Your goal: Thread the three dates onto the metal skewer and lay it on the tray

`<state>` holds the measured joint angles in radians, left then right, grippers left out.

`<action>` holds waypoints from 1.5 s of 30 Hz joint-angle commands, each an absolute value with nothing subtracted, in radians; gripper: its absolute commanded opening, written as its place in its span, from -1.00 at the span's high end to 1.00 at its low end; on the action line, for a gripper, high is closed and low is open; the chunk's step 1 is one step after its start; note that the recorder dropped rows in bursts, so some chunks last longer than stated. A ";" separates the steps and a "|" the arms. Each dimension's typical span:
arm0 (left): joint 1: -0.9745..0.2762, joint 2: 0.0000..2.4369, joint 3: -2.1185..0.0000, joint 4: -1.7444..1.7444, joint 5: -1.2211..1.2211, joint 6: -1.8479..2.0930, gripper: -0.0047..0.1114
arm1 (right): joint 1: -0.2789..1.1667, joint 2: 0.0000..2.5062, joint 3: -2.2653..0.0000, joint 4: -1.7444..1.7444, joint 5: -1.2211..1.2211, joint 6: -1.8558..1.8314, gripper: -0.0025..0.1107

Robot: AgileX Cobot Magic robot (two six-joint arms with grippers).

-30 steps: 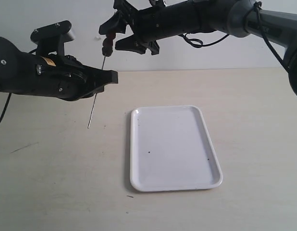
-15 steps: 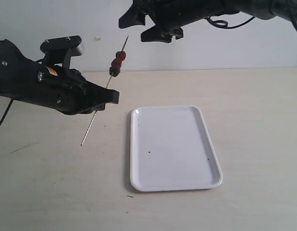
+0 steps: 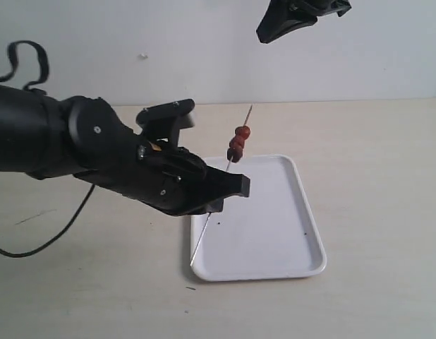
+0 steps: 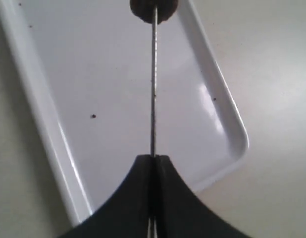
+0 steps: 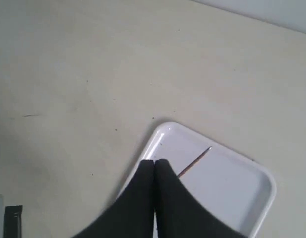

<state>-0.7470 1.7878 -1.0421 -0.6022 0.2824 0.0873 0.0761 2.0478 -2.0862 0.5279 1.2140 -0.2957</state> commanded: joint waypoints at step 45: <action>-0.757 2.127 -1.236 -0.819 0.309 0.097 0.92 | 0.070 1.083 -0.855 0.453 0.301 -0.288 0.96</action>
<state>-0.7529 2.1247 -1.2318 -0.8113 0.2945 0.0939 0.0742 1.0884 -0.8593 0.4440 0.3159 -0.2811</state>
